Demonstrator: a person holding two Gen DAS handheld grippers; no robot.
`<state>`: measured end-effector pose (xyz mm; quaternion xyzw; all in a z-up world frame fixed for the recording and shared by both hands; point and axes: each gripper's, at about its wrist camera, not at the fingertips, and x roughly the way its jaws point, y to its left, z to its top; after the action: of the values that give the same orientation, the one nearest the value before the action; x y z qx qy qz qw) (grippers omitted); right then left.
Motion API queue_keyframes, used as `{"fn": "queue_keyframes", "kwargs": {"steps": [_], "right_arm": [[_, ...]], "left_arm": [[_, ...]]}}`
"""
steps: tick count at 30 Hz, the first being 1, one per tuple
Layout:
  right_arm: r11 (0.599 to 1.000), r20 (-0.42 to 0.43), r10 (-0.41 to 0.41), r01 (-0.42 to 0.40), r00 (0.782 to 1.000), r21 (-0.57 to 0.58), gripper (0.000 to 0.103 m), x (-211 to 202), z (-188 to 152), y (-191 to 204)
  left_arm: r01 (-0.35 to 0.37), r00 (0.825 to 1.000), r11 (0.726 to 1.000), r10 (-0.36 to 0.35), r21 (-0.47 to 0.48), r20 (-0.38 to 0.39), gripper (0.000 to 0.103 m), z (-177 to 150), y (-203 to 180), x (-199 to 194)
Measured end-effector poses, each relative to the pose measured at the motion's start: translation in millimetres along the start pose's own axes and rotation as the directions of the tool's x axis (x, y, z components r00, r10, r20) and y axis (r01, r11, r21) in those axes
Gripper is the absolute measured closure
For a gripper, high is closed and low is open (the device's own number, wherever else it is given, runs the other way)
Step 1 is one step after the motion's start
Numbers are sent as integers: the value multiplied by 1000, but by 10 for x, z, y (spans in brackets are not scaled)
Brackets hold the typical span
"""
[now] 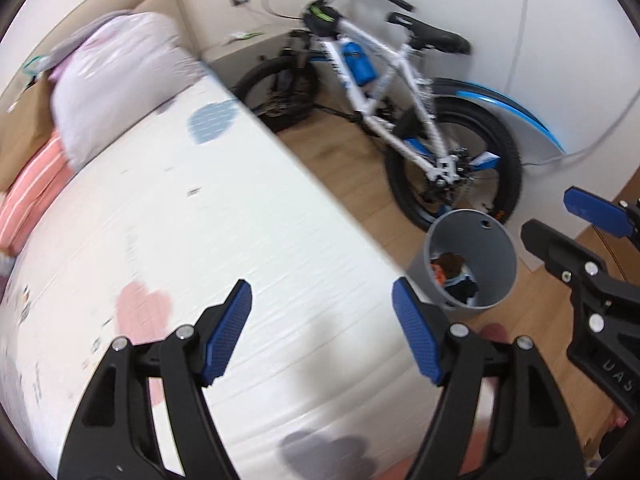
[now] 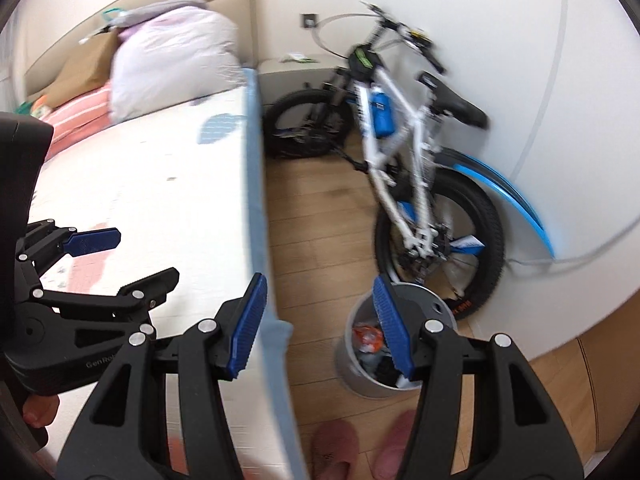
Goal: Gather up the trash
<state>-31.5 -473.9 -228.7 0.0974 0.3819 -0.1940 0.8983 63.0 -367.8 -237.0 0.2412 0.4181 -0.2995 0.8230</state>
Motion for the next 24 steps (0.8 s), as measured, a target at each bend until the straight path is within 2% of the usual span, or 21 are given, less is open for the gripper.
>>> {"fn": "queue_keyframes", "kwargs": {"steps": [5,12,18,23,24], "right_arm": [[992,28,97,-94,995,-90,48,-208,126,754],[959,41,212,-200,976,-202,48,-444,153,1749],[920,27,299,-281,954,-274,48,-617,130,2432],[901,24,329,-306,944,-308,48,-840,116,2749],[901,19,323,-302,946,-311,45,-881,121,2781]], "left_arm": [[-76,997,988,77,-136,4,30,-372,766,-385],[-184,981,936,193,-299,-1,28,-956,1724,-876],[-257,964,885,265,-388,-33,28,-1374,2210,-1177],[-299,950,857,307,-419,-51,28,-1611,2410,-1457],[-312,946,852,319,-420,-55,28,-1638,2422,-1518]]}}
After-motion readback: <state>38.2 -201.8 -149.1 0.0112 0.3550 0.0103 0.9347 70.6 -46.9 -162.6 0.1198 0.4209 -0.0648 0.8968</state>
